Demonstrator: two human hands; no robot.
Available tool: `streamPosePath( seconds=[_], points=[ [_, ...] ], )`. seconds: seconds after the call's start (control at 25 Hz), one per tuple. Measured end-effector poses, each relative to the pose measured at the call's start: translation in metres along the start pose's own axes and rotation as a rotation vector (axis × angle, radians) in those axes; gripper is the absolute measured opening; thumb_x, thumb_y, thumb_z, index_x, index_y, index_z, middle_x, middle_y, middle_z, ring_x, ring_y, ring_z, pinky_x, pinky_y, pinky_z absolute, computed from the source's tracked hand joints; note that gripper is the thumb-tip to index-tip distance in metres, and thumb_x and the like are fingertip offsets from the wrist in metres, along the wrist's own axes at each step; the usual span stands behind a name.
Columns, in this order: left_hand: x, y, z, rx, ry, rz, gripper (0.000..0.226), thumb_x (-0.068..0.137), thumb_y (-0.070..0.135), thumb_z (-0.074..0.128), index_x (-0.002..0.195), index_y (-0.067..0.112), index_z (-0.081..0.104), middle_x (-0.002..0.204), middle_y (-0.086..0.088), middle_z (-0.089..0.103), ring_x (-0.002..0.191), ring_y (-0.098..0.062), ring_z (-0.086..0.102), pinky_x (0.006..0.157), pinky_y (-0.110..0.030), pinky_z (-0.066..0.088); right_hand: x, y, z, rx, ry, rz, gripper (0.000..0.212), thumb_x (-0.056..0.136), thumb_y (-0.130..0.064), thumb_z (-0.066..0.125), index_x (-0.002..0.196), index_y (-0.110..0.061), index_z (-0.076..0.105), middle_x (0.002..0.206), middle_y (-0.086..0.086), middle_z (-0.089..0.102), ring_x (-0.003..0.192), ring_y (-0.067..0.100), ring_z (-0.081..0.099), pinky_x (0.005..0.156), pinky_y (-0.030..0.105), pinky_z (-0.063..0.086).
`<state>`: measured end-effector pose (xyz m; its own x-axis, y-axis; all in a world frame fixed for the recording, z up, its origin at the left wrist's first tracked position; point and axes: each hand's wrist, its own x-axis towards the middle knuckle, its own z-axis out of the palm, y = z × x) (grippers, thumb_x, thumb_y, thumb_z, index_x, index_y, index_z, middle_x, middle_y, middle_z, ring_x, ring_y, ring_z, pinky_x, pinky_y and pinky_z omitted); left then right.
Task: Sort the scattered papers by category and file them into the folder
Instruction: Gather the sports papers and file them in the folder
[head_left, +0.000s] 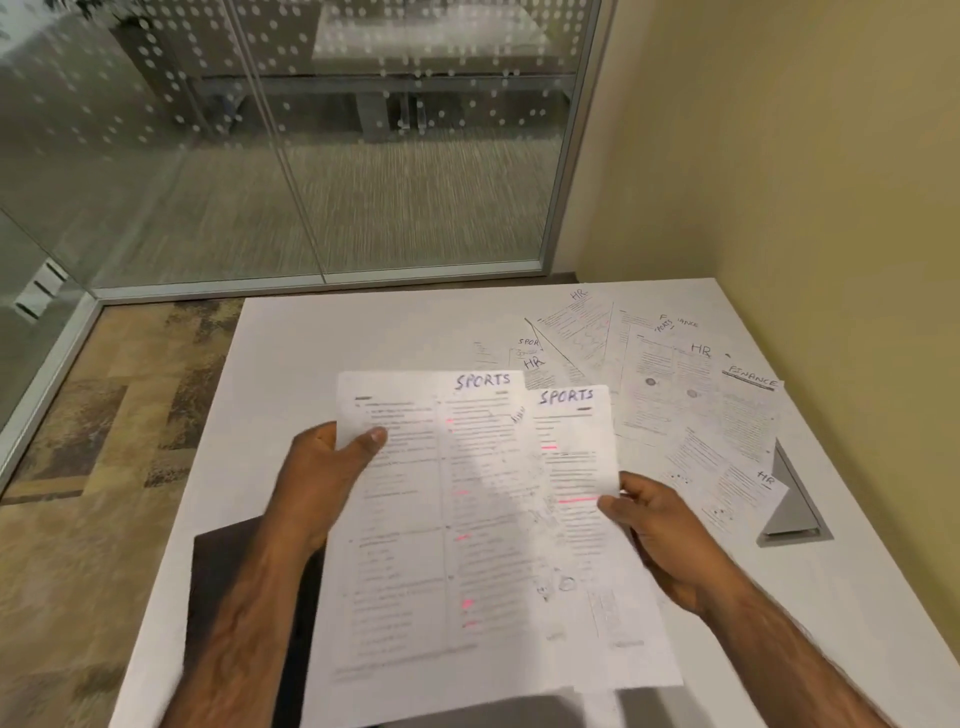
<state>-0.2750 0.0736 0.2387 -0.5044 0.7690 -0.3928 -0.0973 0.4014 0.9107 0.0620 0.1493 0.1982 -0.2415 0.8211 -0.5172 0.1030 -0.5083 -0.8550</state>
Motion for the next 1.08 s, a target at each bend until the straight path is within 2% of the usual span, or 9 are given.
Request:
streamPosePath(
  seconds=[0.08,0.2,0.28,0.4,0.52,0.6,0.68,0.88,1.08],
  points=[
    [-0.008,-0.006,0.015,0.051,-0.006,-0.021,0.021,0.09,0.034,0.075,0.097,0.015,0.076,0.087,-0.003,0.081,0.077,-0.025,0.078,0.073,-0.043,0.063,-0.007,-0.001,0.011,0.089,-0.093,0.055,0.029,0.098,0.006,0.052,0.122,0.002,0.067,0.119,0.025,0.072,0.114,0.046,0.067,0.104,0.057,0.049],
    [-0.017,-0.016,0.025,0.112,0.02,-0.007,0.02,0.091,0.04,0.071,0.096,0.021,0.076,0.085,0.004,0.08,0.075,-0.02,0.077,0.069,-0.042,0.063,-0.01,0.004,0.012,0.137,-0.148,0.092,0.029,0.099,0.001,0.055,0.125,-0.003,0.068,0.124,0.024,0.07,0.119,0.047,0.064,0.113,0.064,0.036],
    [-0.022,-0.023,0.028,0.007,-0.028,-0.078,0.021,0.092,0.038,0.071,0.103,0.021,0.075,0.094,0.0,0.081,0.082,-0.024,0.078,0.071,-0.041,0.063,-0.012,0.005,0.009,0.148,-0.132,0.102,0.028,0.099,-0.002,0.057,0.123,-0.007,0.07,0.125,0.023,0.07,0.121,0.049,0.062,0.114,0.065,0.032],
    [-0.035,-0.033,0.032,-0.304,-0.265,-0.284,0.027,0.094,0.023,0.069,0.12,0.014,0.071,0.113,-0.011,0.077,0.102,-0.03,0.074,0.086,-0.042,0.06,-0.02,-0.001,0.011,0.144,-0.171,0.115,0.024,0.102,-0.018,0.059,0.119,-0.007,0.072,0.126,0.025,0.069,0.115,0.045,0.066,0.106,0.058,0.042],
    [-0.044,-0.047,0.04,-0.296,-0.297,-0.223,0.033,0.094,0.018,0.068,0.127,0.014,0.068,0.12,-0.01,0.075,0.107,-0.027,0.073,0.098,-0.045,0.055,-0.03,-0.013,0.019,0.157,-0.164,0.11,0.037,0.106,-0.034,0.049,0.115,-0.008,0.074,0.117,0.016,0.075,0.107,0.032,0.073,0.089,0.041,0.058],
    [-0.047,-0.049,0.048,-0.263,-0.166,-0.086,0.031,0.093,0.019,0.07,0.124,0.018,0.07,0.115,-0.004,0.077,0.104,-0.022,0.074,0.093,-0.042,0.057,-0.03,-0.012,0.024,0.119,-0.174,0.021,0.03,0.1,-0.024,0.058,0.12,-0.005,0.071,0.119,0.013,0.075,0.114,0.031,0.071,0.092,0.035,0.058],
    [-0.051,-0.047,0.054,-0.268,-0.117,0.028,0.028,0.087,0.019,0.076,0.115,0.019,0.073,0.108,0.001,0.079,0.099,-0.017,0.075,0.085,-0.033,0.059,-0.026,-0.005,0.025,0.042,-0.148,-0.063,0.032,0.088,-0.012,0.072,0.119,-0.005,0.071,0.118,0.013,0.076,0.112,0.032,0.071,0.095,0.038,0.057],
    [-0.06,-0.057,0.061,-0.144,-0.088,0.041,0.023,0.086,0.008,0.078,0.097,0.025,0.067,0.083,0.019,0.077,0.079,0.007,0.07,0.077,-0.019,0.049,-0.014,0.021,0.029,-0.107,0.039,-0.186,0.025,0.086,-0.007,0.078,0.107,-0.019,0.075,0.104,0.001,0.08,0.099,0.023,0.075,0.089,0.036,0.059],
    [-0.06,-0.09,0.068,-0.011,-0.09,-0.011,0.018,0.086,0.019,0.079,0.099,0.025,0.068,0.096,0.005,0.075,0.09,-0.01,0.069,0.07,-0.013,0.049,-0.009,0.048,0.022,-0.126,0.12,-0.158,0.029,0.086,-0.001,0.076,0.107,-0.021,0.073,0.101,-0.003,0.08,0.094,0.015,0.075,0.079,0.025,0.058]
  ],
)
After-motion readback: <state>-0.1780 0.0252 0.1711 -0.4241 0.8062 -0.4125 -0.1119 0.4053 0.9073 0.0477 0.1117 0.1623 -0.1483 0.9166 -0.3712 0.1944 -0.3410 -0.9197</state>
